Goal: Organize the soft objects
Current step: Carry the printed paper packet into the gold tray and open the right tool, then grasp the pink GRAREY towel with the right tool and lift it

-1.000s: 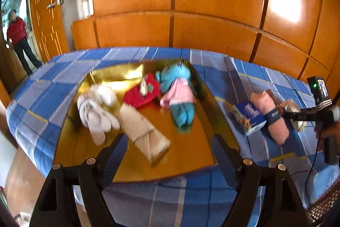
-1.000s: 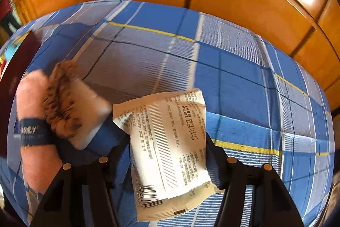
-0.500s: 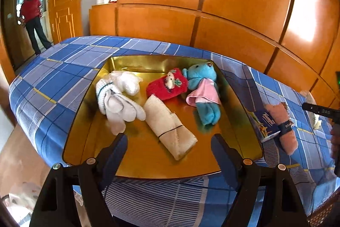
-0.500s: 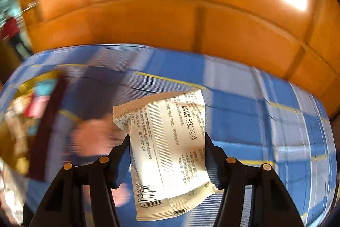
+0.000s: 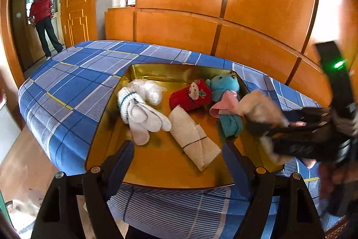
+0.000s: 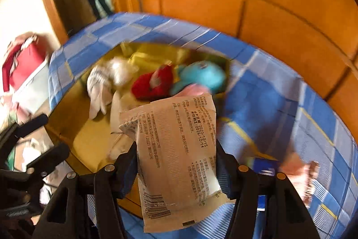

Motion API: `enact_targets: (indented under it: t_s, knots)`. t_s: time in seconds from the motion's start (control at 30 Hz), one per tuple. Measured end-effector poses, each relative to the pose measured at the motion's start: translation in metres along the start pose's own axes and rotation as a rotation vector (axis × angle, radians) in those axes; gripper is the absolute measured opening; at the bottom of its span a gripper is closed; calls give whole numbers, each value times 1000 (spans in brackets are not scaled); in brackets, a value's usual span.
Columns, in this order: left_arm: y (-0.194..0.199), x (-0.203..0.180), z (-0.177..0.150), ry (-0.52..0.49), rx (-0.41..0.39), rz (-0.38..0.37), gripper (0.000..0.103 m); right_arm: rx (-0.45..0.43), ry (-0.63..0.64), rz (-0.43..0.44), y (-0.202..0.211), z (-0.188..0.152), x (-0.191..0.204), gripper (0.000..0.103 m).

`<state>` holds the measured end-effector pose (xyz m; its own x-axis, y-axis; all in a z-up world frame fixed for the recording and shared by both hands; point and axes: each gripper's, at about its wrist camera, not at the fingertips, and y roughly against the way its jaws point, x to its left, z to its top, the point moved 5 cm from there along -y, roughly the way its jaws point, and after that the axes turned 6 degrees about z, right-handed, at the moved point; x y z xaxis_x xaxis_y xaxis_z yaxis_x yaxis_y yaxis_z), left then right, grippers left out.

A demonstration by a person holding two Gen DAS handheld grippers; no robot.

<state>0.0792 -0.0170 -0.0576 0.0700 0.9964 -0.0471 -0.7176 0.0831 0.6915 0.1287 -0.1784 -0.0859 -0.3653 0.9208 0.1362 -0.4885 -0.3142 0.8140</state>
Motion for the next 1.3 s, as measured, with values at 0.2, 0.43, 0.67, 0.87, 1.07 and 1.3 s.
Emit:
enact_targets:
  t_s: [0.2,0.43,0.67,0.87,1.07,1.3]
  knots:
    - [-5,12,-1,30,16,10,81,46,71,-54,-16,2,22,63]
    - [-4,26,-1,71,10,24,82,126,100,6,-38,-1,37,65]
    - [-5,27,-4,65,14,34,82,94,102,12,-32,-6,34,71]
    - [-6,22,-4,51,18,37,82,40,123,48,-8,-4,34,83]
    - [-3,17,-4,25,14,45,82,-25,124,0,7,1,27,81]
    - [0,7,-1,-8,2,36,83,-175,27,-124,63,-2,-43,81]
